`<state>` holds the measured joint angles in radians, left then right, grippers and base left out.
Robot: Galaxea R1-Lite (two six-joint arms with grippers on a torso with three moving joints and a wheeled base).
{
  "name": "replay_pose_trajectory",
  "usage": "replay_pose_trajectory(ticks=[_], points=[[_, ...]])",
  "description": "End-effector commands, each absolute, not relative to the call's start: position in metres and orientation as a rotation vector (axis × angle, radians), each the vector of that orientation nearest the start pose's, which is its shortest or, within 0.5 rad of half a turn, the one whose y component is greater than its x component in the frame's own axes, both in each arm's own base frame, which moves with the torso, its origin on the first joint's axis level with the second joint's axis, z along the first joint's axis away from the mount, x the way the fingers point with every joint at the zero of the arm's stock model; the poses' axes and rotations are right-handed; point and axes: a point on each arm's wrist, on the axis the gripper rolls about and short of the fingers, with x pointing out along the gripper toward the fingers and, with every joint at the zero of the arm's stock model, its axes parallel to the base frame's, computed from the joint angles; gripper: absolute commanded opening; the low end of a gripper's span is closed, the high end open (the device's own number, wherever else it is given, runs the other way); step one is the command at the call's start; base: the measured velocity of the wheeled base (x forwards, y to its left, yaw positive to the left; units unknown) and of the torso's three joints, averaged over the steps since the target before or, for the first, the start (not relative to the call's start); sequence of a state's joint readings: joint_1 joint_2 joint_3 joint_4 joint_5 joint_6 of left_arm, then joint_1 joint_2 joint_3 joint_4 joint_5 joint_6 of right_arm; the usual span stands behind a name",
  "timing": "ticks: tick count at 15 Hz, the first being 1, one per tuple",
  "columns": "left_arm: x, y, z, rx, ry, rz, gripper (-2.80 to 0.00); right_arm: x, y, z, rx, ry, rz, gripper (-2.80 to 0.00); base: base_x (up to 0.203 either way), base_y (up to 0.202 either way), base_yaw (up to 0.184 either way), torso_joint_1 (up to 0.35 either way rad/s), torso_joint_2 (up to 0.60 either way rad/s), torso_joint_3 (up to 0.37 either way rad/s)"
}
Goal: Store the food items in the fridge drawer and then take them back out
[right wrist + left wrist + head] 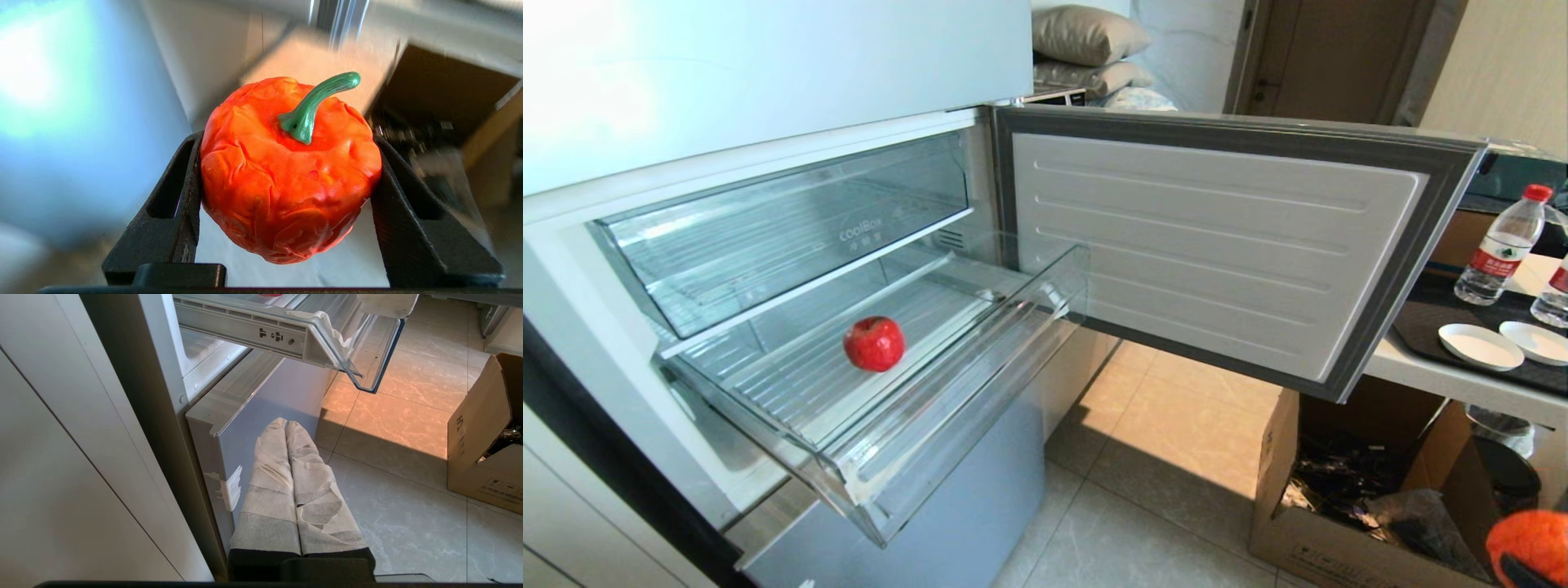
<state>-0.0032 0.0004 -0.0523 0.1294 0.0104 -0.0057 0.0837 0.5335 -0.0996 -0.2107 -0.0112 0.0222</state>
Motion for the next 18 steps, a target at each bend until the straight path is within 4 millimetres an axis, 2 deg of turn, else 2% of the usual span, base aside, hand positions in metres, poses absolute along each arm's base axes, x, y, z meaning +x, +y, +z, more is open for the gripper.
replay_pose_trajectory(ticks=[1,3,10,18], points=[[-0.027,0.000,0.076,-0.006,0.078,0.008,-2.80,0.006,0.000,0.097,-0.018,0.168,0.096,-2.80,0.000,0.000,0.000,0.000,0.00,0.000],[-0.027,0.000,0.076,-0.006,0.079,0.008,-2.80,-0.002,0.000,0.079,-0.073,0.272,0.097,-2.80,0.000,0.000,0.000,0.000,0.00,0.000],[-0.027,0.000,0.076,-0.006,0.078,0.008,-2.80,-0.023,0.001,0.075,-0.116,-0.003,0.062,-2.80,0.000,0.000,0.000,0.000,0.00,0.000],[-0.027,0.000,0.076,-0.006,0.078,0.008,-2.80,-0.023,0.001,0.075,-0.078,0.001,0.043,-2.80,0.000,0.000,0.000,0.000,0.00,0.000]])
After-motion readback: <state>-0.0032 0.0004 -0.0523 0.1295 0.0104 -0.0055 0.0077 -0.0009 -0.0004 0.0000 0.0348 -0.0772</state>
